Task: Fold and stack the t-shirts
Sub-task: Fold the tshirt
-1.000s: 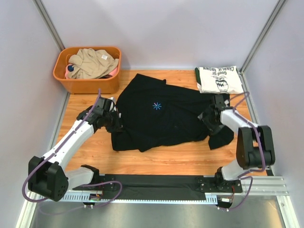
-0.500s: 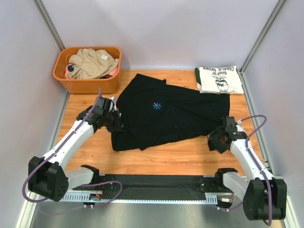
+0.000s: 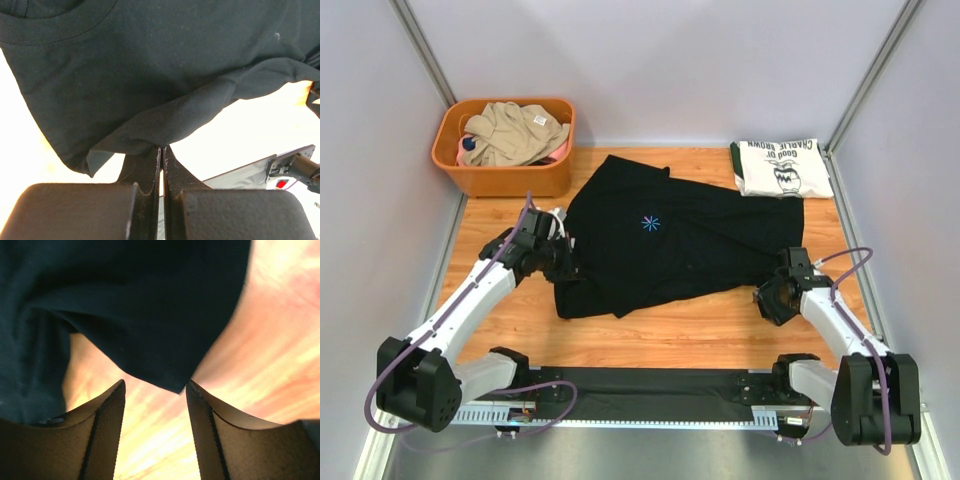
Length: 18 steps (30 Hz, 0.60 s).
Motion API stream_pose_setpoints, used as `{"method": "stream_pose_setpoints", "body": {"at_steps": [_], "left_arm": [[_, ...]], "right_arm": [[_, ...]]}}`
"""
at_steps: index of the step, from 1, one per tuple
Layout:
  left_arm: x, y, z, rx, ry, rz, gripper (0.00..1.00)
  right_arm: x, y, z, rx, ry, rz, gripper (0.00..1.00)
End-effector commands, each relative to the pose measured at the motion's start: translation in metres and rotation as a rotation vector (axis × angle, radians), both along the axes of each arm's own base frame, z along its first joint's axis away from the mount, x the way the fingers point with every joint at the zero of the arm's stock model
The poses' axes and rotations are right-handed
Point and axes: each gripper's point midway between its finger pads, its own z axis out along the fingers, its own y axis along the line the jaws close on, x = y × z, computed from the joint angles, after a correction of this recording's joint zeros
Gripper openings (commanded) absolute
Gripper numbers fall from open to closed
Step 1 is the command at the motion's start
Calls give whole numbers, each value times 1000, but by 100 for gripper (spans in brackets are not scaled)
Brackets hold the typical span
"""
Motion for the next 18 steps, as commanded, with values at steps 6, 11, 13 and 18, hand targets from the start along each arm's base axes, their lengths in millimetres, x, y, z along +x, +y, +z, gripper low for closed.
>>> {"method": "stream_pose_setpoints", "body": {"at_steps": [6,11,13,18], "left_arm": [[1,2,3,0,-35,-12,0],[5,2,7,9,-47,-15,0],[5,2,13,9,-58,-17,0],[1,7,36,13,-95,-11,0]], "right_arm": [[10,-11,-19,-65,-9,10,15],[17,-11,-10,-73,-44,48,0],[18,-12,1,-80,-58,53,0],[9,-26,48,-155,-127,41,0]]}}
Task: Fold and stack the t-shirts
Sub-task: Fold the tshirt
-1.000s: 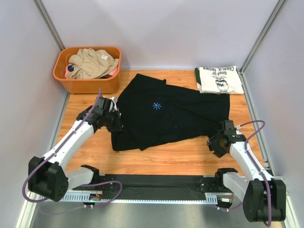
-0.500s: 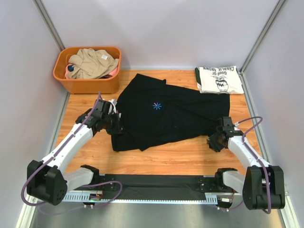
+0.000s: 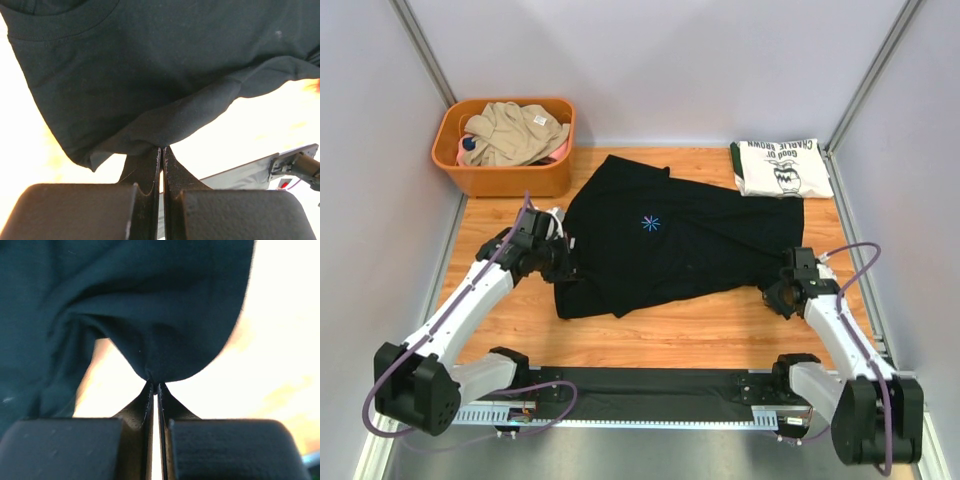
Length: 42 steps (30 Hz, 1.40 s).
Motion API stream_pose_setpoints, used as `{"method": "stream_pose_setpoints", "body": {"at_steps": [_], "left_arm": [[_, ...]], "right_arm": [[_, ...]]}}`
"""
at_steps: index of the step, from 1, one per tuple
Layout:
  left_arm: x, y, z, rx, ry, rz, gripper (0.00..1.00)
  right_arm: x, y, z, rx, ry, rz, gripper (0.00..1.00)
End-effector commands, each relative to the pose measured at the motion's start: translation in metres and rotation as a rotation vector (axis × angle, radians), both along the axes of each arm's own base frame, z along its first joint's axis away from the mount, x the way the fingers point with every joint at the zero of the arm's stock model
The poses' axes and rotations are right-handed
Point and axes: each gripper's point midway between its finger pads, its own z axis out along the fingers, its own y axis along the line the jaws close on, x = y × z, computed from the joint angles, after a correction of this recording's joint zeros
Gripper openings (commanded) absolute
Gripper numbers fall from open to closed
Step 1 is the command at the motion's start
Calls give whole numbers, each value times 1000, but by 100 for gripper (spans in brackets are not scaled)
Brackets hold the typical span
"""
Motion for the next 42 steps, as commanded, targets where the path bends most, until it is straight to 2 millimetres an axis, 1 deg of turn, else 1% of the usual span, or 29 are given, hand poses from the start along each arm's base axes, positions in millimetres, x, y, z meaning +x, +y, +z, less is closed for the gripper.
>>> {"method": "stream_pose_setpoints", "body": {"at_steps": [1,2,4,5,7,8,11,13,14,16,19,22,23,25,26,27,28,29,31,32,33,34,35,37,38,39,40,41,42], "left_arm": [[4,4,36,-5,-102,-7,0],[3,4,41,-7,-114,-4,0],[-3,6,48,-11,-121,-2,0],[-4,6,52,-20,-128,1,0],[-12,8,59,-29,-138,3,0],[-13,8,62,-34,-144,5,0],[-27,11,71,-44,-144,5,0],[-35,13,79,-52,-164,6,0],[-40,15,82,-48,-159,5,0],[-47,18,87,-49,-168,1,0],[-57,20,94,-53,-171,-5,0],[-55,23,96,-32,-179,-11,0],[-50,23,102,-23,-194,-10,0],[-39,20,100,-2,-169,-22,0],[-30,18,109,0,-192,-32,0],[-20,15,104,15,-163,-38,0],[-11,13,114,12,-185,-42,0],[2,10,108,35,-161,-49,0],[18,7,109,52,-151,-60,0],[30,5,119,58,-175,-59,0],[42,2,109,85,-139,-74,0],[54,0,118,88,-162,-78,0],[67,-2,105,114,-118,-85,0],[84,-3,101,136,-104,-97,0],[95,-6,109,133,-122,-100,0],[106,-8,93,151,-79,-107,0],[114,-8,90,158,-69,-106,0],[129,-11,81,173,-50,-104,0],[135,-12,76,179,-34,-106,0]], "right_arm": [[1,-17,50,-94,-91,-10,0],[-9,-19,55,-101,-71,-14,0],[-11,-21,72,-108,-106,-21,0],[-18,-21,80,-107,-122,-26,0],[-24,-21,91,-100,-149,-34,0],[-26,-21,103,-97,-194,-40,0],[-46,-23,118,-97,-218,-63,0],[-54,-28,128,-108,-247,-89,0],[-63,-29,131,-112,-256,-96,0],[-71,-34,145,-123,-307,-126,0],[-83,-40,156,-145,-344,-154,0],[-81,-44,160,-164,-347,-162,0],[-76,-44,161,-166,-353,-161,0],[-66,-43,158,-171,-322,-142,0],[-55,-43,160,-171,-340,-143,0],[-49,-43,160,-177,-336,-141,0],[-41,-43,155,-182,-307,-136,0],[-30,-44,159,-186,-327,-139,0],[-15,-45,155,-197,-299,-137,0],[-3,-48,158,-199,-321,-145,0],[5,-49,157,-183,-319,-146,0],[15,-49,148,-180,-275,-117,0],[27,-56,149,-169,-289,-143,0],[41,-57,134,-131,-240,-125,0],[53,-65,135,-130,-265,-147,0],[60,-68,124,-116,-234,-150,0],[66,-71,120,-118,-227,-155,0],[75,-75,118,-122,-231,-158,0],[83,-78,117,-130,-224,-159,0]]}}
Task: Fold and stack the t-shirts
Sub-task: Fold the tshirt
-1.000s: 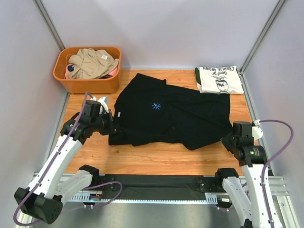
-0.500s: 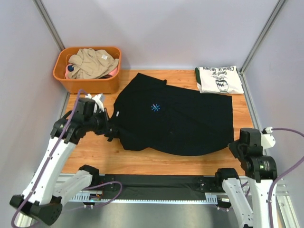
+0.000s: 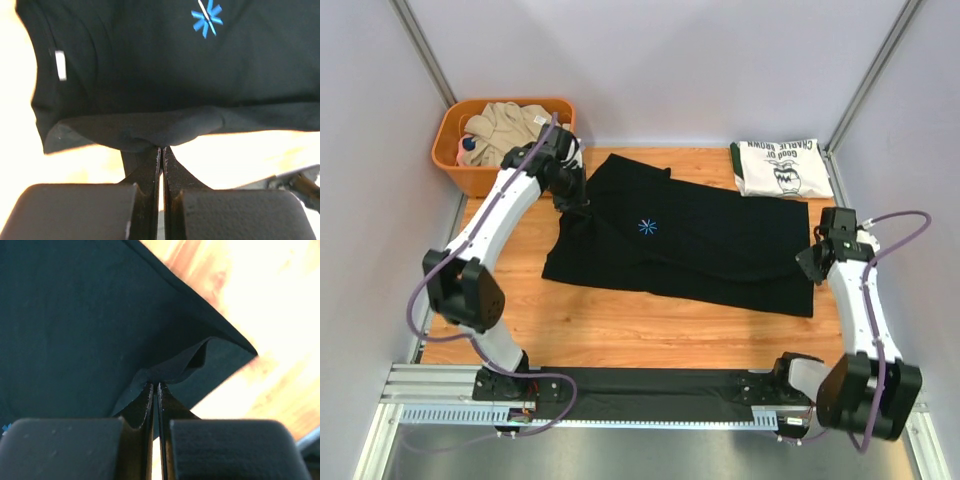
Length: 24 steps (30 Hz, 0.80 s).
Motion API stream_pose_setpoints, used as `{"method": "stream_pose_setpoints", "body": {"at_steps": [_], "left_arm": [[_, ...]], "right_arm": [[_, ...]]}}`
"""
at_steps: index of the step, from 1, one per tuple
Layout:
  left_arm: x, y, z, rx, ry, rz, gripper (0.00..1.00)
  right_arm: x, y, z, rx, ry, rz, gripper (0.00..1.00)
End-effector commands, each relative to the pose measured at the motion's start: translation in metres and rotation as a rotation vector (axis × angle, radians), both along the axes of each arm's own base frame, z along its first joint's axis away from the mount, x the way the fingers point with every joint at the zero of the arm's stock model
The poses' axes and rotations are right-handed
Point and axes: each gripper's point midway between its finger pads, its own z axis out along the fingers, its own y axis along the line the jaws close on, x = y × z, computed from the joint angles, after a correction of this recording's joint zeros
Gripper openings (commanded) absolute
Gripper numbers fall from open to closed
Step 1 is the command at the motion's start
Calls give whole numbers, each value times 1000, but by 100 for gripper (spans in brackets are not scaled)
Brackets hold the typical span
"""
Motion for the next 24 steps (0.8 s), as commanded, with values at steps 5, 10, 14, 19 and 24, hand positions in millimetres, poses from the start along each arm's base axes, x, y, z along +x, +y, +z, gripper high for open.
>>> {"method": "stream_pose_setpoints", "body": {"at_steps": [5,10,14,19,24], "left_arm": [[77,0,-55,114,132,-27,2],[117,0,-62,56,178,-3,50],[97,10,-35,64,76,9,70],[33,45,-65,138,107,121,71],[-8,58,-68,64,6,247,76]], "right_arm": [[84,-13,-24,20,-11,51,0],[128,-29,-37,64,77,70,38],[107,-29,-43,128,84,94,95],[58,-5,-45,202,3,105,96],[6,11,-76,298,7,76,90]]}}
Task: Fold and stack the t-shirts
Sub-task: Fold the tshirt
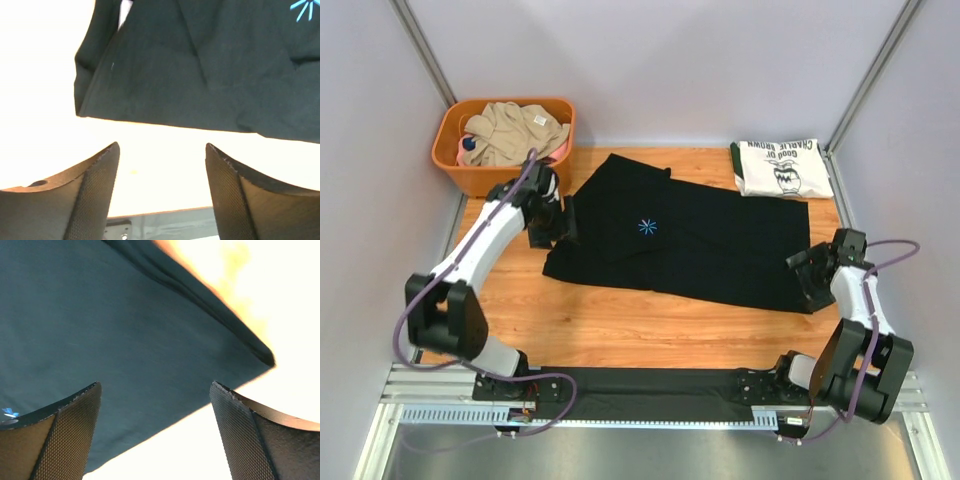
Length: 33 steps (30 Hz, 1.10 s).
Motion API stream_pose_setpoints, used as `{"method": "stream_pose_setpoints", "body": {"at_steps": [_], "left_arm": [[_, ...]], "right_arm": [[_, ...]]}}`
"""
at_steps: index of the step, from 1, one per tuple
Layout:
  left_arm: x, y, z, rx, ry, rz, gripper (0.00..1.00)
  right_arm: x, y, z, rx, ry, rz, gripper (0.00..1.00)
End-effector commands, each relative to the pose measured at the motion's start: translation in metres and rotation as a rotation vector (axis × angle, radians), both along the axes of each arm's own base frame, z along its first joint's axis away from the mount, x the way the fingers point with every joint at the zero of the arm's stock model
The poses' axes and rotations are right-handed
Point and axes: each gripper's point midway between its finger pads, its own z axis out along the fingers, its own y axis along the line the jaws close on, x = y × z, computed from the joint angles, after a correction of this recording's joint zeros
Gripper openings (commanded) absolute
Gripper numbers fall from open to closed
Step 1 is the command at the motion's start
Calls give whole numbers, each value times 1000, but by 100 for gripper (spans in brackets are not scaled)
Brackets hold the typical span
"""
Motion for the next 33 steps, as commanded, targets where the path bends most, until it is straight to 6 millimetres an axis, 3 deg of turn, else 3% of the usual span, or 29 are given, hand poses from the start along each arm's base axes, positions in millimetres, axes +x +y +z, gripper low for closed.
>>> {"method": "stream_pose_setpoints", "body": {"at_steps": [1,2,8,14,17,18,22,24,25,26,27,28,29,31,33], "left_arm": [[0,5,-16,-43,-106,122,77],[-5,7,-13,-51,-133,141,82],[-26,14,-58,-72,-97,218,86],[-25,17,-96,-53,-43,267,86],[-23,17,-112,-54,-35,291,86],[-22,17,-115,-56,-33,300,86],[-12,19,-125,-31,-26,310,83],[-1,16,-121,-33,-43,296,74],[1,15,-124,-34,-30,289,70],[4,13,-124,-39,-29,285,50],[7,12,-124,-43,-26,280,39],[13,9,-123,-51,-30,264,20],[16,8,-122,-53,-33,258,12],[26,7,-117,-46,-40,247,0],[33,9,-111,-31,-55,245,0]], "right_arm": [[-14,11,-8,51,-41,10,89],[-20,10,-12,45,-35,4,89],[-39,17,-33,69,28,19,88],[-38,15,-52,75,53,22,75],[-35,11,-58,64,68,30,49],[-35,10,-61,61,76,30,31],[-29,7,-66,57,74,41,10],[-25,8,-68,70,73,48,0],[-22,7,-68,74,71,49,0],[-20,9,-68,88,68,52,0],[-19,10,-70,98,75,53,0],[-13,8,-66,96,60,53,0],[-10,9,-65,102,55,55,0],[-1,4,-56,88,27,52,0],[6,-1,-51,71,20,35,0]]}}
